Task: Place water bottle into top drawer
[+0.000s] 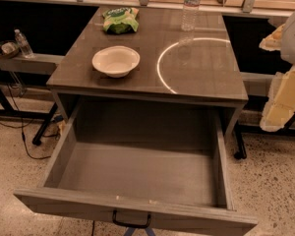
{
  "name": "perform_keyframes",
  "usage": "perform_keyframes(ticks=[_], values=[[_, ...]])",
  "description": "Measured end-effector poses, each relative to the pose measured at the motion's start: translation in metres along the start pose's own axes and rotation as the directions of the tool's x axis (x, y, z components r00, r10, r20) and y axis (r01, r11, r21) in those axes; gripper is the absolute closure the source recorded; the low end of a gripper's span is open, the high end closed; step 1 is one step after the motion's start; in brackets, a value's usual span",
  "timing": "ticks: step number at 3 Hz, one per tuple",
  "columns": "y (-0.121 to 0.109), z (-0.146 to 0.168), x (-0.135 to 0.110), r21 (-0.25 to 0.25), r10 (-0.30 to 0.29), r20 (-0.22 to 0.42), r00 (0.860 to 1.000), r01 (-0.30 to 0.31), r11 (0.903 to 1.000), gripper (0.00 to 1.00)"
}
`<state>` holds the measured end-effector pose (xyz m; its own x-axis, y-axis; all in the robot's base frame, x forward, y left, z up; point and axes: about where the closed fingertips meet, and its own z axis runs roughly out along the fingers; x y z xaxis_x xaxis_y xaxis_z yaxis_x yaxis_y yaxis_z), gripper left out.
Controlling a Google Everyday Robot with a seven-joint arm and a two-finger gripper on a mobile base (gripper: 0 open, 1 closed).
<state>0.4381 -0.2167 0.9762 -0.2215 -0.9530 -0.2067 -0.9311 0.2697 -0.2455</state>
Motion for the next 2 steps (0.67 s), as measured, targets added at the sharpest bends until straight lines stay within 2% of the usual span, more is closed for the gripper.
perform_keyframes(ticks=[1,2], values=[[0.000,0.000,0.000,0.000,0.000,0.000,1.000,0.000,1.0000,0.00],[-0.030,0.013,-0.004,0.027,-0.011,0.045,0.999,0.009,0.9996,0.00]])
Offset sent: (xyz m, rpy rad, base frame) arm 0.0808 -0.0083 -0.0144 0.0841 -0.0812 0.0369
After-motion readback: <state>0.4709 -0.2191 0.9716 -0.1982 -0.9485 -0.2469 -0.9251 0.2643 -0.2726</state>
